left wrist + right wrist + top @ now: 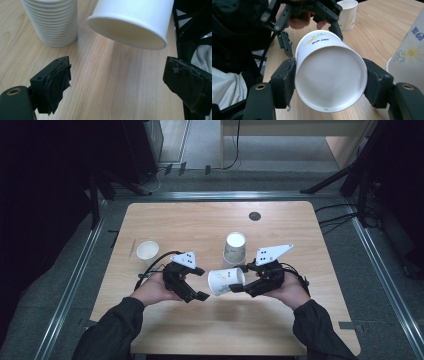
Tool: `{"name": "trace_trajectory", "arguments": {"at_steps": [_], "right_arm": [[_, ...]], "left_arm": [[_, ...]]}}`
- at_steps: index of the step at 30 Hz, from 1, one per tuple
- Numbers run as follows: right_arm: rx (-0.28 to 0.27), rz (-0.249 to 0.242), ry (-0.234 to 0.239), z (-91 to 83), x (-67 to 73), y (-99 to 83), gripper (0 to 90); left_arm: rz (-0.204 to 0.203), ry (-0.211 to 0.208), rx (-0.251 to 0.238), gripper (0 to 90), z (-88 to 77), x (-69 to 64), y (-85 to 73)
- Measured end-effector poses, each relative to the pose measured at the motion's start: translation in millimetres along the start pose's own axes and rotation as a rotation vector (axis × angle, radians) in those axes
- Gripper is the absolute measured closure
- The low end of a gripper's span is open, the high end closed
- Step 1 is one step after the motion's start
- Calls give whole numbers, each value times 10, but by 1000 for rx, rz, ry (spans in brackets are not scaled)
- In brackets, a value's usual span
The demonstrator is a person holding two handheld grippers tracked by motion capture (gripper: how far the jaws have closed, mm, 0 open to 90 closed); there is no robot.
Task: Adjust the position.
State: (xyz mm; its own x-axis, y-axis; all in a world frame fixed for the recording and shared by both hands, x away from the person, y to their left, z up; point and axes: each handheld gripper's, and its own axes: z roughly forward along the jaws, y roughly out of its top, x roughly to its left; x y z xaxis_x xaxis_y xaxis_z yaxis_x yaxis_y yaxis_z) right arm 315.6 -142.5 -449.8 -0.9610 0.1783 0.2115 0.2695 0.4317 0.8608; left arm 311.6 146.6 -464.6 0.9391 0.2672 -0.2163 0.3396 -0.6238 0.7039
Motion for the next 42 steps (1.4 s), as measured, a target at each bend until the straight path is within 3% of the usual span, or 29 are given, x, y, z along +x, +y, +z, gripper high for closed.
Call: {"name": "trace_trajectory", "arguments": {"at_steps": [7,18,31,42], "right_arm": [[-32,2,27,18,0,20,344],[-23,-1,63,135,35,56,344],[-27,10,97,187,48,67,344],[-9,0,77,203,67,70,339]], "left_arm": [[11,-38,-21,79,68,-24,43],[42,-83,-52,84,95,-52,64],[76,-87,-77,187,62,-69,52],[77,-82,-75,216,57,-57,41]]}}
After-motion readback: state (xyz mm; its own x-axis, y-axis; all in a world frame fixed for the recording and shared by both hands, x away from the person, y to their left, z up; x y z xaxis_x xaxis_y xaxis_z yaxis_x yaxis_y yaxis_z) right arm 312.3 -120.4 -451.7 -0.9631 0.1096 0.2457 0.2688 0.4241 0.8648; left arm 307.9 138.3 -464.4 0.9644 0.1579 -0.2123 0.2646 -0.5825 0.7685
